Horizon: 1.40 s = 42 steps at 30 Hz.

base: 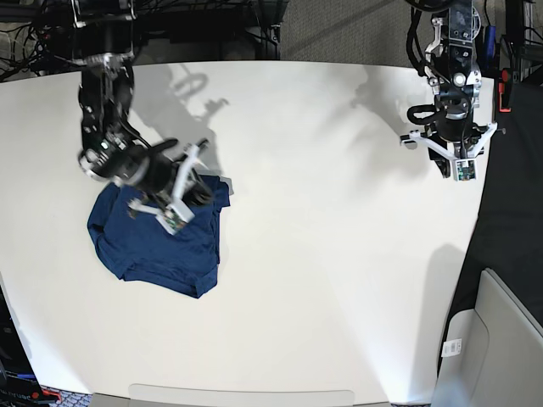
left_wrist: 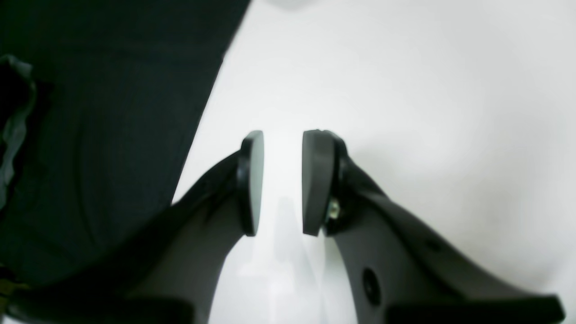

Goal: Fold the T-shirt properly
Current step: 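Drag the folded bundle with the right gripper toward the right arm's side, then release the bundle and lift the right gripper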

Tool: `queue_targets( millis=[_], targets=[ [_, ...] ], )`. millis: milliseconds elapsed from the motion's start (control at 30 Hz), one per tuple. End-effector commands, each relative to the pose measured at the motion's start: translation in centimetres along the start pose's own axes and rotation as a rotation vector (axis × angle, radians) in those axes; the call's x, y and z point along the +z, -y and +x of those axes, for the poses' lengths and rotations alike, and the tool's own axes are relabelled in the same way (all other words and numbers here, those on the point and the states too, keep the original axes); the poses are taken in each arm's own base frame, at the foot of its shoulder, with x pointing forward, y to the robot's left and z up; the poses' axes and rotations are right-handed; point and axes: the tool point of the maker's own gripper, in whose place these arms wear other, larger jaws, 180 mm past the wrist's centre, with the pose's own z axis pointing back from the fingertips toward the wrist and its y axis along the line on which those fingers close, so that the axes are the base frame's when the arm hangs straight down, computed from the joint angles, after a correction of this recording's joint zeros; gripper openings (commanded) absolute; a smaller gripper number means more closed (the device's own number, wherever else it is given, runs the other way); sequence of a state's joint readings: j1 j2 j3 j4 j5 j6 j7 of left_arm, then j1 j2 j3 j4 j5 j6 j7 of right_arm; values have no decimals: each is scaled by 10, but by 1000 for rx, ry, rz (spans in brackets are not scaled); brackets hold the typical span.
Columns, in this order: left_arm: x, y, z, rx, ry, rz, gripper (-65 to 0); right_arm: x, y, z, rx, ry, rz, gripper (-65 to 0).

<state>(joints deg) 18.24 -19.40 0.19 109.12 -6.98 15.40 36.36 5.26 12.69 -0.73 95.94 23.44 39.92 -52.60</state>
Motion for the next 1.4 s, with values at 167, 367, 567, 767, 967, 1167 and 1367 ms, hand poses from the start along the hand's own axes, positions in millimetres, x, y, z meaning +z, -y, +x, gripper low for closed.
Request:
queue_targets(
  millis=[167, 367, 567, 767, 967, 1167, 1367],
  targets=[
    [1, -5, 16, -10, 56, 17, -504, 36, 32, -16, -69, 35, -86, -610],
    [1, -4, 17, -9, 58, 14, -504, 50, 63, -34, -89, -11, -175, -609],
    [1, -4, 17, -9, 58, 14, -504, 57, 86, -53, 0, -138, -292, -609],
    [1, -4, 16, -10, 57, 13, -504, 70, 100, -58, -11, -149, -349, -610],
    [1, -4, 16, -10, 57, 13, -504, 75, 108, -55, -9, -145, -369, -610],
    [2, -3, 15, -9, 56, 13, -504, 77, 109, -42, 10, -117, -380, -610],
    [2, -4, 15, -9, 55, 15, -504, 86, 83, -18, 68, -39, -372, -609]
  ],
)
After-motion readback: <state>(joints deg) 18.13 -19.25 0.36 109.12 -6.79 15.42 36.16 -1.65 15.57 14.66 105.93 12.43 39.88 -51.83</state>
